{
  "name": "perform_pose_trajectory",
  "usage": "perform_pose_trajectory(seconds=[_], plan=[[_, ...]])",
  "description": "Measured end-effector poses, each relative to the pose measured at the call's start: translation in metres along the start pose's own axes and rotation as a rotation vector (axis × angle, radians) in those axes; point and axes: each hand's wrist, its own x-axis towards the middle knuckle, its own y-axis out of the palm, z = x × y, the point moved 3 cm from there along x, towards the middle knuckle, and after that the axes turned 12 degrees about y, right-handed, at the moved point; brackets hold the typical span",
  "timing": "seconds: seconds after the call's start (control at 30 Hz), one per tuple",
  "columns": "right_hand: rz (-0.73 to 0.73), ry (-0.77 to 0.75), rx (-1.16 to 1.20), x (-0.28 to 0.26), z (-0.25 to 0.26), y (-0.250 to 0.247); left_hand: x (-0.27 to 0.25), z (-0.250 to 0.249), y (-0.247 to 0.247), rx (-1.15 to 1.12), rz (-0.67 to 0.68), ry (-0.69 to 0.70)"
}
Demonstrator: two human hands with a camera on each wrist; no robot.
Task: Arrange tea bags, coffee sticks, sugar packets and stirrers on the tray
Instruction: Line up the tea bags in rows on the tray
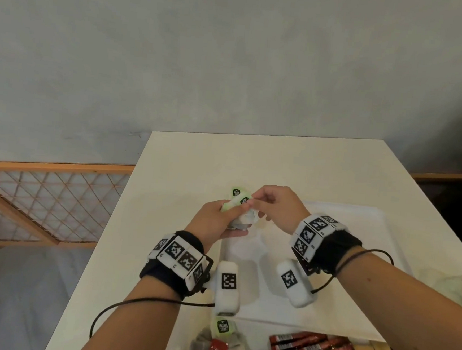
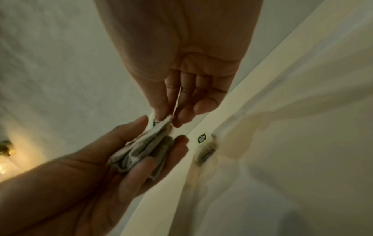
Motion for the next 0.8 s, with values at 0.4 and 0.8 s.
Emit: perform_pose_trajectory(seconds=[0.4, 0.8], plan=[[-0.132, 0.074, 0.071, -0.016, -0.009, -0.03, -0.008, 0.006, 0.006, -0.189, -0.012, -0.197], [-0.104, 0.25, -0.189, 0.02, -0.04, -0.021, 0.022, -0.002, -0.024, 0.425, -0.089, 0.011]])
